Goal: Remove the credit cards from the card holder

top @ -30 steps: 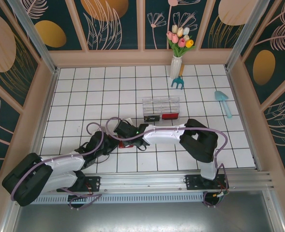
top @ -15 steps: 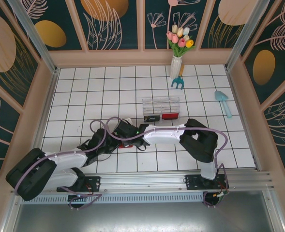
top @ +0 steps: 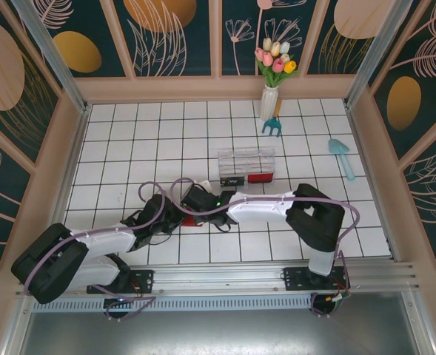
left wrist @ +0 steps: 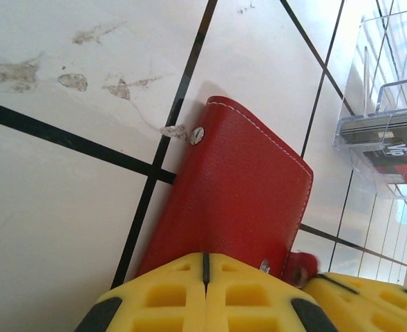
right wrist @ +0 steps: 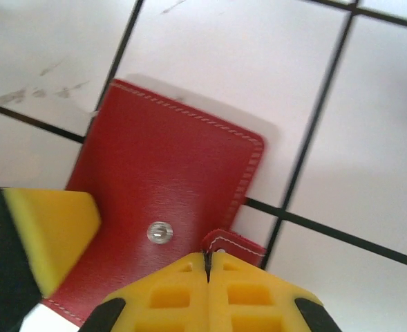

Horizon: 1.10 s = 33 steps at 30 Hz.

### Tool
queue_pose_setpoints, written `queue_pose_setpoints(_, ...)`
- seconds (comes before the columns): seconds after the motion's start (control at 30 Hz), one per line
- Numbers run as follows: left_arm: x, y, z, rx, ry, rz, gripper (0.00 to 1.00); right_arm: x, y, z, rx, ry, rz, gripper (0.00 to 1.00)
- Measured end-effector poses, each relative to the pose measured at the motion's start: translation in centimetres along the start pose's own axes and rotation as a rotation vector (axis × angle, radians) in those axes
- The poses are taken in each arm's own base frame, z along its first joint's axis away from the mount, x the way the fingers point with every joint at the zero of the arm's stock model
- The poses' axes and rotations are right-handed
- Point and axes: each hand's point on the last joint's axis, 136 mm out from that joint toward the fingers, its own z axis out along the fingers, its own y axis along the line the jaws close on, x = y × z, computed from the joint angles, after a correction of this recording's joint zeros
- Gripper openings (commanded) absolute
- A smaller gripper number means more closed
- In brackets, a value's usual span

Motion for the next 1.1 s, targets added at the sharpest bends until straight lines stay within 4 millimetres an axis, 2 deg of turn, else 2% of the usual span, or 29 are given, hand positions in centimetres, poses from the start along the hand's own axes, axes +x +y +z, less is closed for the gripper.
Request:
queue_pose_setpoints(0.17, 0.0, 0.0, 0.0, -0.001, -0.003, 0.0, 0.0, 0.0, -2.4, -1.2, 0.029, -0.015, 0.048, 0.0)
queue_pose_setpoints(0.27, -0.1, -0.1, 0.0, 0.002, -0.003, 0.002, 0.0, 0.4, -3.1, -1.6, 0.028, -0.015, 0.061, 0.0)
queue_pose_setpoints(0.3, -0.1, -0.2, -0.1, 0.005, -0.004, 0.005, 0.04, 0.5, -3.2, -1.8, 0.023, -0.016, 0.063, 0.0)
queue_pose_setpoints(0.33, -0.1, -0.3, -0.2, 0.009, -0.005, 0.012, 0.14, 0.6, -3.2, -2.0, 0.016, -0.017, 0.064, 0.0)
queue_pose_setpoints(0.37, -0.1, -0.4, -0.3, 0.01, -0.006, 0.023, 0.28, 0.5, -3.1, -2.3, 0.006, -0.02, 0.066, 0.0)
queue_pose_setpoints(0.4, -0.2, -0.6, -0.6, 0.007, -0.007, 0.037, 0.37, 0.2, -2.9, -2.7, -0.005, -0.027, 0.07, 0.0)
queue_pose_setpoints(0.43, -0.4, -0.9, -0.9, 0.003, -0.011, 0.052, 0.4, -0.1, -2.8, -3.1, -0.017, -0.036, 0.074, 0.0)
queue_pose_setpoints(0.53, -1.9, -3.8, -2.5, 0.033, -0.064, 0.109, 0.58, -1.2, -2.3, -4.5, -0.054, -0.068, 0.087, 0.0)
queue_pose_setpoints(0.57, -2.7, -5.4, -3.5, 0.06, -0.096, 0.133, 0.6, -1.6, -1.9, -5.0, -0.071, -0.076, 0.091, 0.0)
queue_pose_setpoints(0.67, -4.7, -9.0, -6.2, 0.137, -0.188, 0.162, 0.61, -3.3, -0.6, -6.1, -0.119, -0.104, 0.105, 0.0)
queue_pose_setpoints(0.73, -5.4, -9.7, -7.3, 0.15, -0.225, 0.176, 0.61, -4.3, 0.3, -6.7, -0.148, -0.117, 0.111, 0.0)
queue_pose_setpoints(0.9, -5.2, -7.7, -7.2, 0.076, -0.222, 0.196, 0.56, -6.2, 1.5, -7.7, -0.188, -0.145, 0.126, 0.0)
queue_pose_setpoints(1.1, -4.6, -6.0, -7.2, 0.046, -0.207, 0.205, 0.49, -6.4, 0.3, -7.2, -0.172, -0.14, 0.157, 0.0)
